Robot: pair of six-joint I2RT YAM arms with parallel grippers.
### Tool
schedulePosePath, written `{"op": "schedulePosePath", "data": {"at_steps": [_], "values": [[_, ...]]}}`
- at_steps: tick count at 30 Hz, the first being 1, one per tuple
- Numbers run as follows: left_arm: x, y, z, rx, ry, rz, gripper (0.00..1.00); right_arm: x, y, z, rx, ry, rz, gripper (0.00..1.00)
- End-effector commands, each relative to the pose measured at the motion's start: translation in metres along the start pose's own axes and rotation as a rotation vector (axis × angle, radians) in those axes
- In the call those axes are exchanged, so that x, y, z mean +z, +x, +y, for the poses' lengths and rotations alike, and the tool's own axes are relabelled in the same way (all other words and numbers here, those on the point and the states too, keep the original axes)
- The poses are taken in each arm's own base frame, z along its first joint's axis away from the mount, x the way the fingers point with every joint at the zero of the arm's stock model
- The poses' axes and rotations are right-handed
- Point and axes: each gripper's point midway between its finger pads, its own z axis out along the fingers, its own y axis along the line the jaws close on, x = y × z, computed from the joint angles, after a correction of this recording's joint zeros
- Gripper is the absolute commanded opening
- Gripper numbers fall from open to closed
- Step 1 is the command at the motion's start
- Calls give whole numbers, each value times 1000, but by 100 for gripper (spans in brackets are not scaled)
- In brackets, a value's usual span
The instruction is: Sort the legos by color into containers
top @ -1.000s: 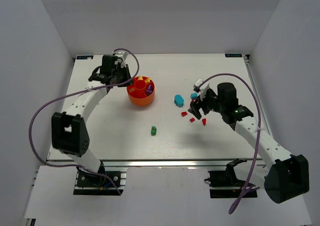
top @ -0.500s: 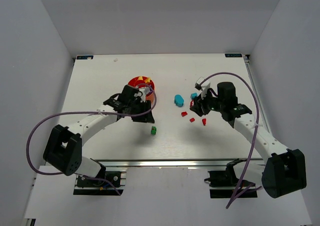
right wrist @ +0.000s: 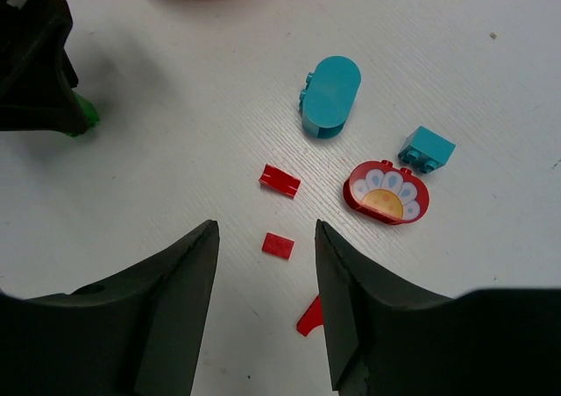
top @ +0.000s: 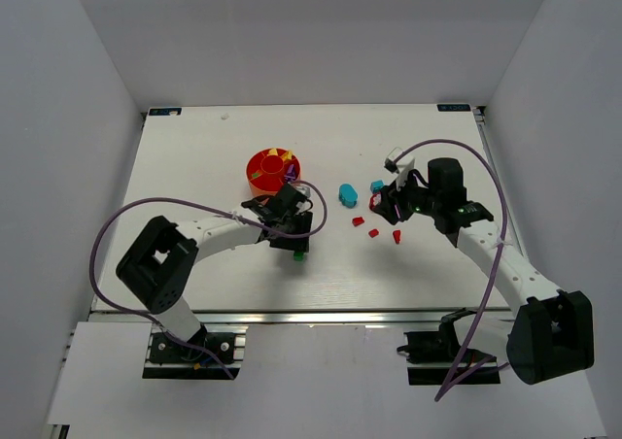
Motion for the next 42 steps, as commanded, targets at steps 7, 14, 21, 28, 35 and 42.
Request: {"op": "schedulePosePath", "data": {"at_steps": [7, 14, 21, 28, 35, 42], "values": [[0, -30, -11, 37, -88, -118, 48, -7, -18, -3, -15, -5, -50, 54], [-8, -28, -13, 60, -82, -117, 32, -9, -17, -4, -6, -8, -51, 52], [-15, -31, -3, 74, -141, -125, 59, -11, -18, -5, -6, -10, -58, 52], [-18, -24, -1, 17, -155, -100, 58, -12, -18, -6, -2, -8, -59, 52], [-14, -9, -6, -103, -184, -69, 58, -12, -18, -6, -2, -11, -61, 53], [-4, -2, -13, -169, -212, -31, 59, -16, -20, -7, -1, -5, -69, 52]]}}
